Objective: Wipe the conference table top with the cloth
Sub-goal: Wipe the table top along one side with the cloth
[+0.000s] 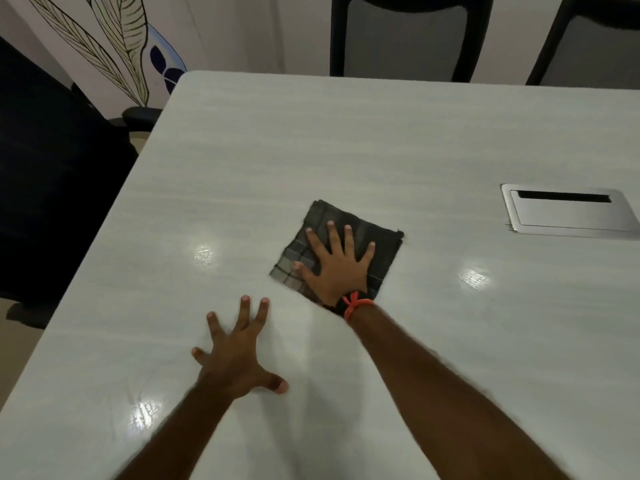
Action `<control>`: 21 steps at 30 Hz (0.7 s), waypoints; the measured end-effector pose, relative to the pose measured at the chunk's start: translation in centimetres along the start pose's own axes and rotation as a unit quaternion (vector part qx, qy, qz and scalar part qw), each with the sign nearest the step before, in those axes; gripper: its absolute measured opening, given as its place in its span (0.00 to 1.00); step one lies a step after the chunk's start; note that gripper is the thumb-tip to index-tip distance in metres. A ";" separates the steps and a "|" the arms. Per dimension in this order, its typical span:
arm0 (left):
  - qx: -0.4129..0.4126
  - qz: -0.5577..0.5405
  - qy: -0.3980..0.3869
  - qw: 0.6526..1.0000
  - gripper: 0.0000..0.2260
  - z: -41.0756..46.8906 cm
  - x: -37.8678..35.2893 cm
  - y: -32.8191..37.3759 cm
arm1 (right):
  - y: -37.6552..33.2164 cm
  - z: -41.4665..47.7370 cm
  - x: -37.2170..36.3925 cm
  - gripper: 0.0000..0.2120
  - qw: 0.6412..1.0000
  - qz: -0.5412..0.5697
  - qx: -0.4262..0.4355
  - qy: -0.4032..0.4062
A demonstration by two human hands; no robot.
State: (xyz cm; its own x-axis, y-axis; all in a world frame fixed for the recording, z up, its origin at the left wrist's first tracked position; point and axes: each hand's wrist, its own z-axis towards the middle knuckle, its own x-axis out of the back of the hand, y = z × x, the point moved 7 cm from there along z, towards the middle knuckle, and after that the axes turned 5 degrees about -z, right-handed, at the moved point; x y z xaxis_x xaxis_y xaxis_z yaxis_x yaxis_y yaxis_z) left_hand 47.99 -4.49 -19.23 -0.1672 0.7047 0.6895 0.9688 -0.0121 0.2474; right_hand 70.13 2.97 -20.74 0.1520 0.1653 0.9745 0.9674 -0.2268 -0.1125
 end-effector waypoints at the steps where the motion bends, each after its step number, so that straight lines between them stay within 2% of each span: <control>1: -0.003 -0.005 -0.001 1.000 0.67 -0.1 0.0 0.0 | 2.7 -0.1 0.2 0.37 1.000 0.010 -0.024 0.012; 4: -0.003 -0.010 -0.002 1.000 0.67 -0.1 0.1 0.2 | 14.4 -1.3 1.3 0.37 0.981 0.023 -0.186 0.044; 6: 0.000 -0.013 -0.001 1.000 0.67 0.0 0.1 0.2 | 20.8 -2.4 2.1 0.39 0.960 0.036 -0.277 0.021; 9: 0.005 -0.013 -0.001 1.000 0.67 0.0 0.3 0.3 | 21.3 -2.6 1.9 0.40 0.940 0.043 -0.337 0.021; 11: 0.005 -0.009 -0.002 1.000 0.67 -0.1 0.4 0.4 | 16.3 -2.4 1.4 0.40 0.951 0.049 -0.303 0.044; 12: 0.004 -0.009 -0.001 1.000 0.67 -0.1 0.5 0.5 | 13.2 -2.5 0.6 0.39 0.967 0.040 -0.249 0.041; 14: 0.005 -0.011 -0.001 1.000 0.67 -0.1 0.5 0.5 | 7.9 -3.4 -0.6 0.37 0.995 -0.012 -0.088 0.033; 16: 0.004 -0.013 0.000 1.000 0.67 -0.2 0.6 0.6 | 7.5 -4.2 -0.2 0.37 0.999 -0.015 0.033 0.006; 17: 0.002 -0.014 0.001 1.000 0.67 -0.2 0.6 0.6 | 9.4 -4.1 0.3 0.36 0.999 -0.010 0.047 0.010; 19: -0.001 -0.015 -0.001 1.000 0.67 -0.2 0.5 0.6 | 16.1 -3.6 1.4 0.36 0.998 -0.008 -0.044 0.040; 21: -0.002 -0.012 -0.005 1.000 0.67 -0.1 0.5 0.7 | 24.5 -4.0 2.3 0.38 0.977 0.017 -0.208 0.045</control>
State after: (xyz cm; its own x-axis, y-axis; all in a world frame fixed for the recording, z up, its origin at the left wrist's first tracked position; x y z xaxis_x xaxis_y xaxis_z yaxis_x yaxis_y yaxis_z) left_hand 48.57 -4.25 -18.62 -0.1884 0.7118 0.6767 0.9639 0.0021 0.2662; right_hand 93.34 -6.01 -20.48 0.1459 0.0706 0.9868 0.7937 -0.6038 -0.0741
